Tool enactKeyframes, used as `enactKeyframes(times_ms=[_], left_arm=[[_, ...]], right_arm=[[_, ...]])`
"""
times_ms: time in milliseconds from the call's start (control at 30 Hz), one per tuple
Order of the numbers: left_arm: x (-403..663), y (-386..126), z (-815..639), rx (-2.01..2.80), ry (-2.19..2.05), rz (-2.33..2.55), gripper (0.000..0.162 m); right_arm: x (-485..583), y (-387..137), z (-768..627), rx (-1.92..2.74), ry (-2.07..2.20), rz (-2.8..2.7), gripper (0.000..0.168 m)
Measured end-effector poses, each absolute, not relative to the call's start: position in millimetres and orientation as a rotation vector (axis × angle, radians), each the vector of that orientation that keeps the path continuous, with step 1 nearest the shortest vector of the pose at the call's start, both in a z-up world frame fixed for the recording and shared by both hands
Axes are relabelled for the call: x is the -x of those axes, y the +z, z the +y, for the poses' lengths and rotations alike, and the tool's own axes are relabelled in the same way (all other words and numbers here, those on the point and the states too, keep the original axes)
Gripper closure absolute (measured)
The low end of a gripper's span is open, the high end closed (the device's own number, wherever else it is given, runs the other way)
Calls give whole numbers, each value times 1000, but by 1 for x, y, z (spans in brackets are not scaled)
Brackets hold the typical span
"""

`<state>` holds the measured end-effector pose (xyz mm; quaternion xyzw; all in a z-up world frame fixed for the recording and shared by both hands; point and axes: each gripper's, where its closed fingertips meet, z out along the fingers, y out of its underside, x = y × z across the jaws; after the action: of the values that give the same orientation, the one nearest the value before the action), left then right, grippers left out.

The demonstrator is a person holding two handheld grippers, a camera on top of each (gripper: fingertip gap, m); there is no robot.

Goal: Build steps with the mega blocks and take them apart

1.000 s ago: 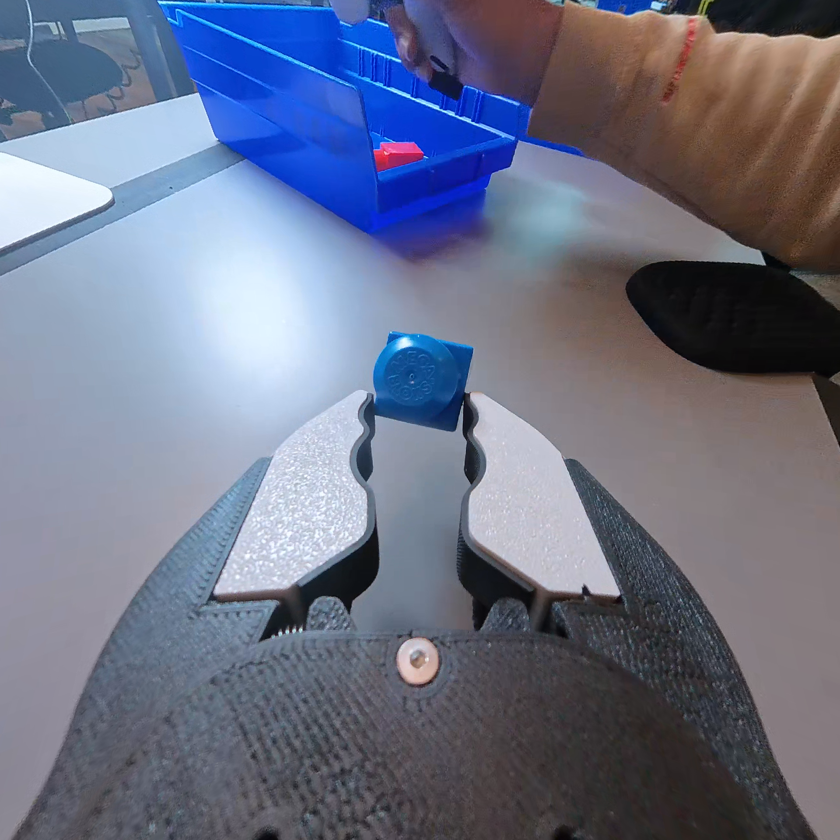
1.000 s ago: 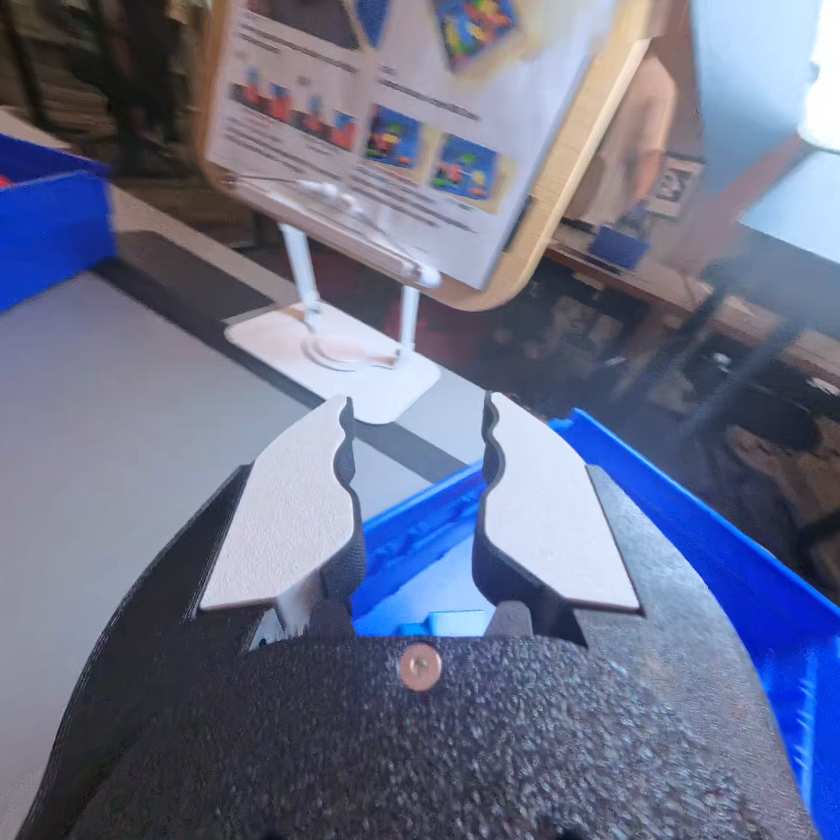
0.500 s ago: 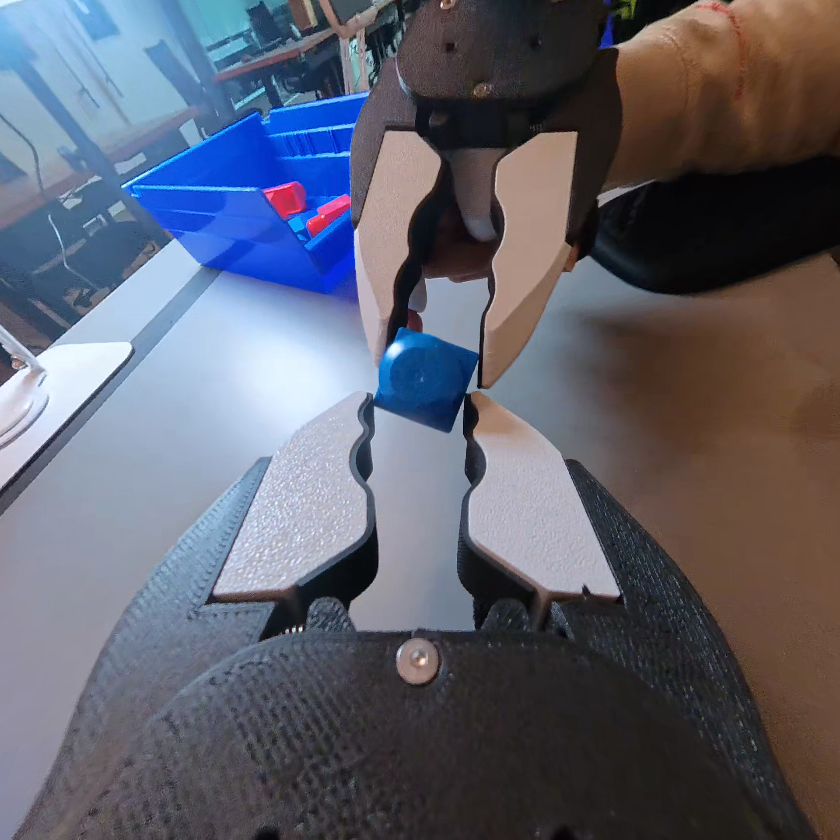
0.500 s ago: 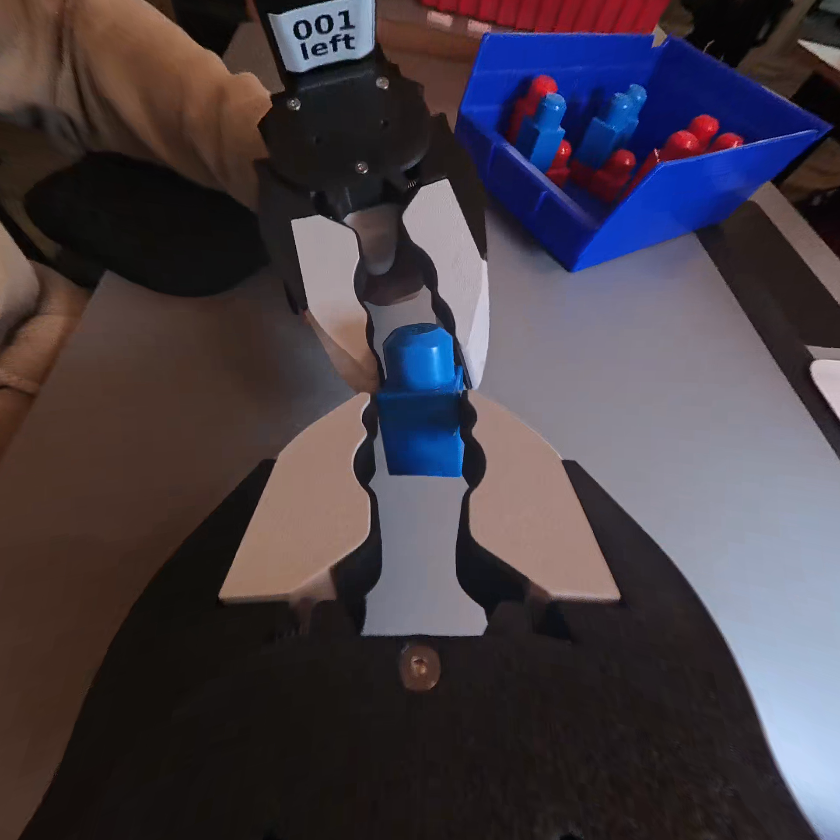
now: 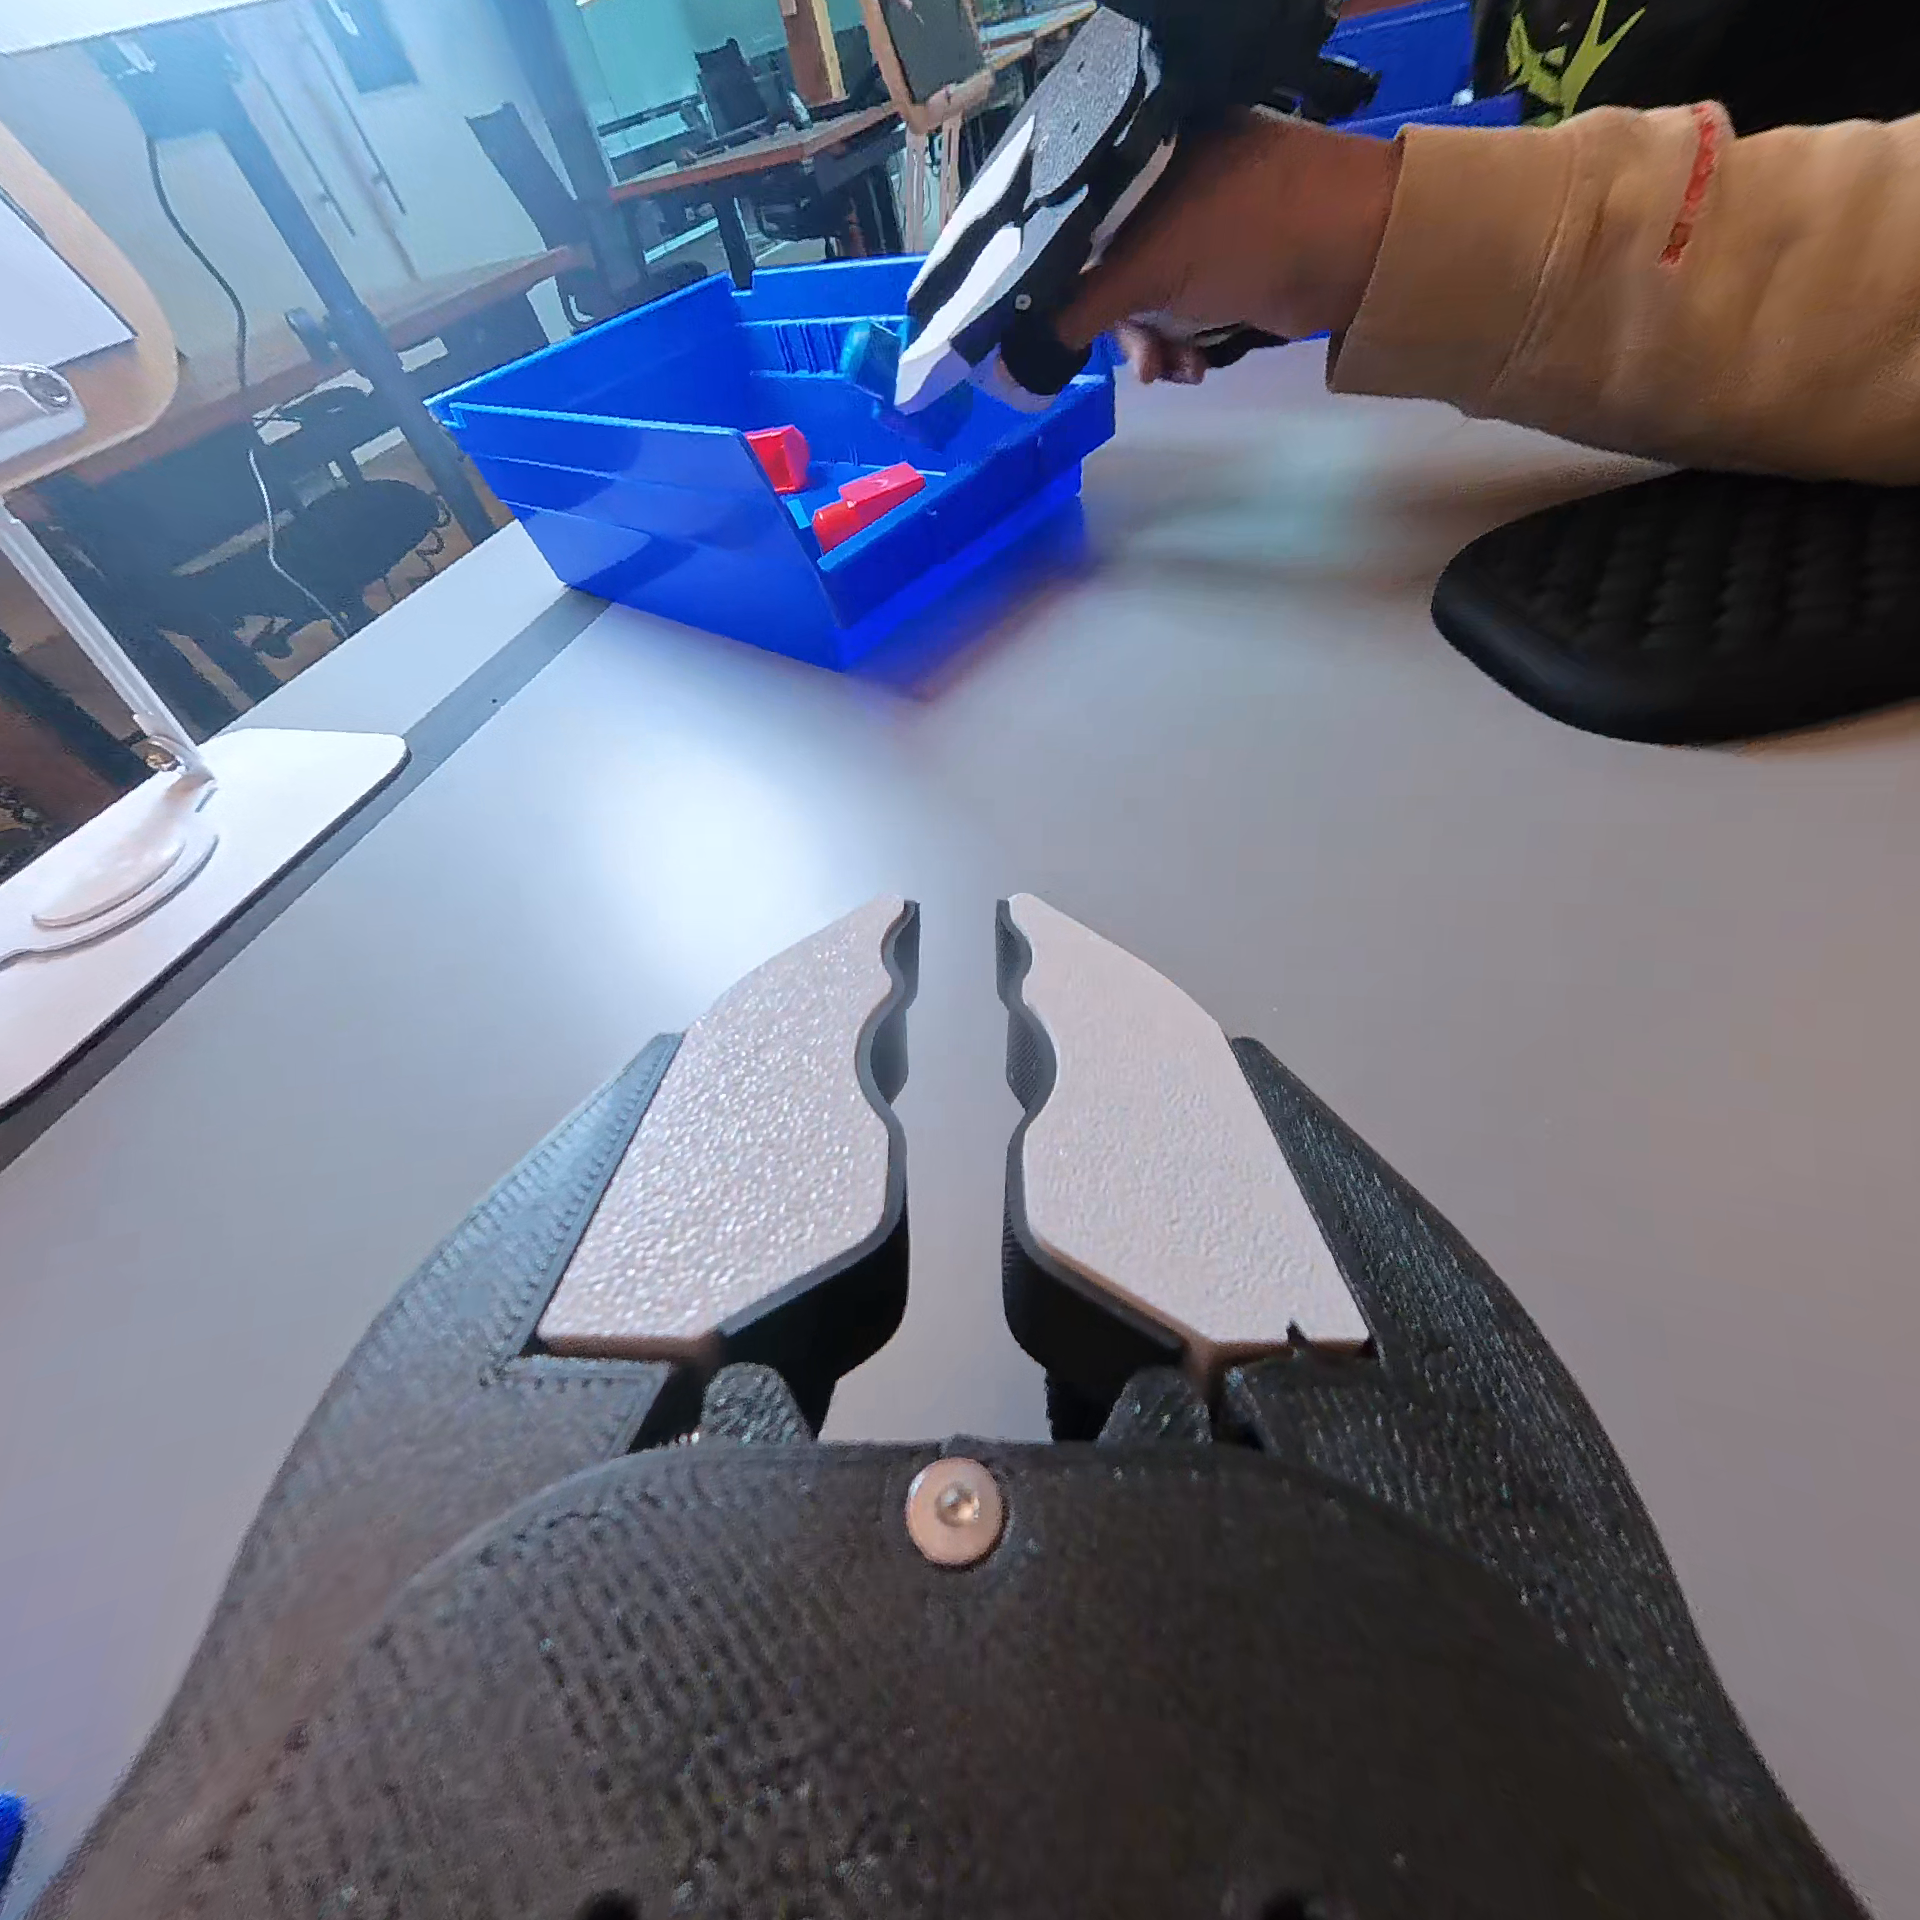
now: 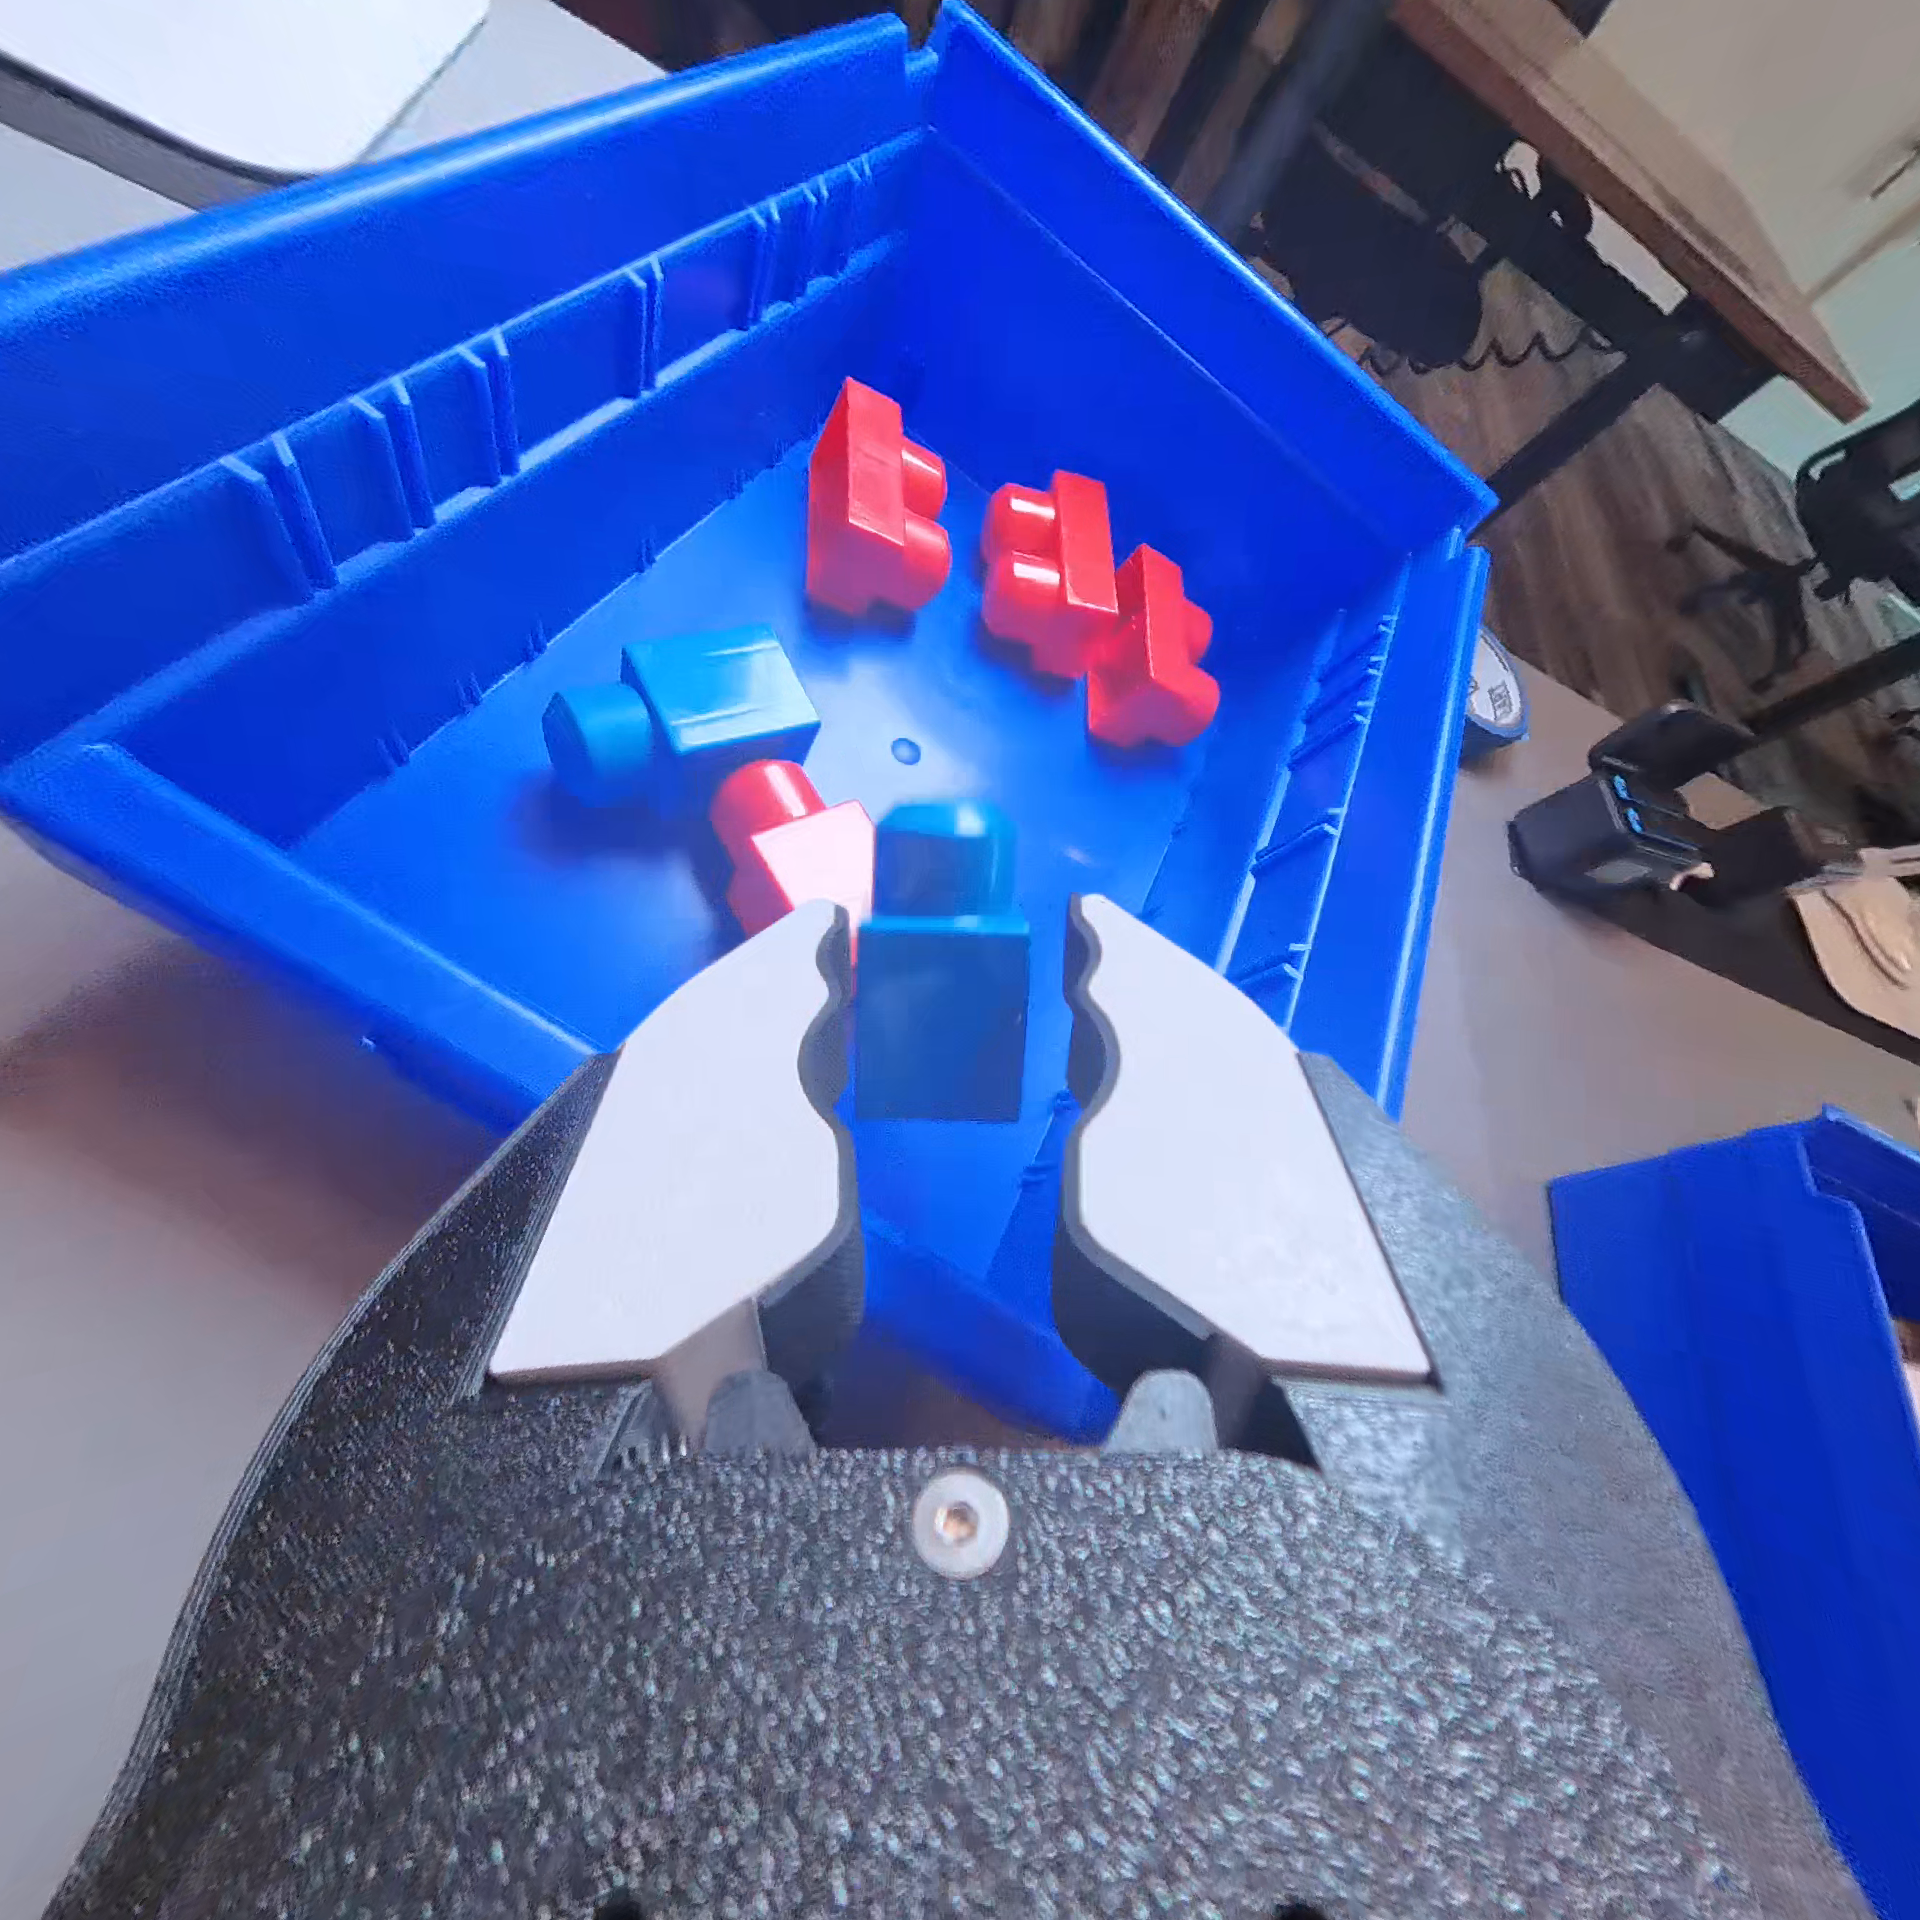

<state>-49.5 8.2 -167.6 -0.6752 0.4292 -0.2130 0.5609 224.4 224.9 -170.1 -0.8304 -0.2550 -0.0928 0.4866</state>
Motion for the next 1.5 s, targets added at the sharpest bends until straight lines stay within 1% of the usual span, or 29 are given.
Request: enactKeyframes(times_ms=[67, 200, 300, 367, 433, 500, 533, 633, 733, 833, 900, 1000, 1033, 1067, 1100, 1133, 1233, 1300, 1433, 1500], left_arm=[[51, -170, 10, 1602, -493, 1011, 148], [57, -169, 15, 1620, -484, 977, 151], [75, -161, 28, 1642, -419, 903, 151], [99, -146, 43, 1660, -412, 786, 149], [142, -128, 66, 1690, -356, 629, 148], [201, -116, 88, 1771, -228, 492, 141], [233, -114, 95, 1833, -158, 433, 135], [315, -100, 107, 1934, 24, 290, 128], [358, -108, 119, 2114, 7, 256, 115], [371, -130, 135, 2280, -31, 236, 103], [373, -147, 149, 2354, 3, 249, 101], [386, -182, 168, 2488, 163, 275, 98], [387, -196, 171, 2538, 191, 291, 99], [386, -201, 176, 2548, 199, 296, 104], [387, -195, 184, 2514, 209, 262, 117], [389, -189, 187, 2487, 250, 260, 127], [373, -174, 185, 2407, 300, 379, 127], [362, -148, 178, 2277, 345, 407, 127], [310, -86, 146, 1951, 217, 441, 128], [264, -63, 120, 1808, 63, 517, 128]], right_arm=[[-228, -170, 223, 2023, -235, -600, 124], [-214, -149, 218, 1911, -203, -639, 123], [-177, -127, 199, 1781, -1, -707, 124], [-153, -112, 180, 1716, 132, -746, 125], [-131, -97, 160, 1657, 236, -781, 127], [-109, -86, 141, 1591, 327, -823, 129], [-101, -84, 133, 1563, 348, -848, 130], [-84, -89, 120, 1510, 335, -934, 130], [-70, -103, 115, 1510, 355, -1000, 132], [-59, -116, 107, 1527, 368, -1052, 132], [-53, -119, 102, 1507, 345, -1088, 133], [-46, -123, 95, 1465, 316, -1134, 136], [-44, -125, 93, 1458, 316, -1148, 136], [-42, -129, 91, 1461, 320, -1163, 136], [-40, -132, 89, 1472, 327, -1176, 137], [-39, -135, 87, 1482, 339, -1185, 137], [-34, -133, 80, 1469, 383, -1196, 138], [-32, -129, 76, 1450, 428, -1191, 138], [-23, -116, 60, 1406, 601, -1165, 136], [-16, -109, 47, 1382, 710, -1164, 133]])
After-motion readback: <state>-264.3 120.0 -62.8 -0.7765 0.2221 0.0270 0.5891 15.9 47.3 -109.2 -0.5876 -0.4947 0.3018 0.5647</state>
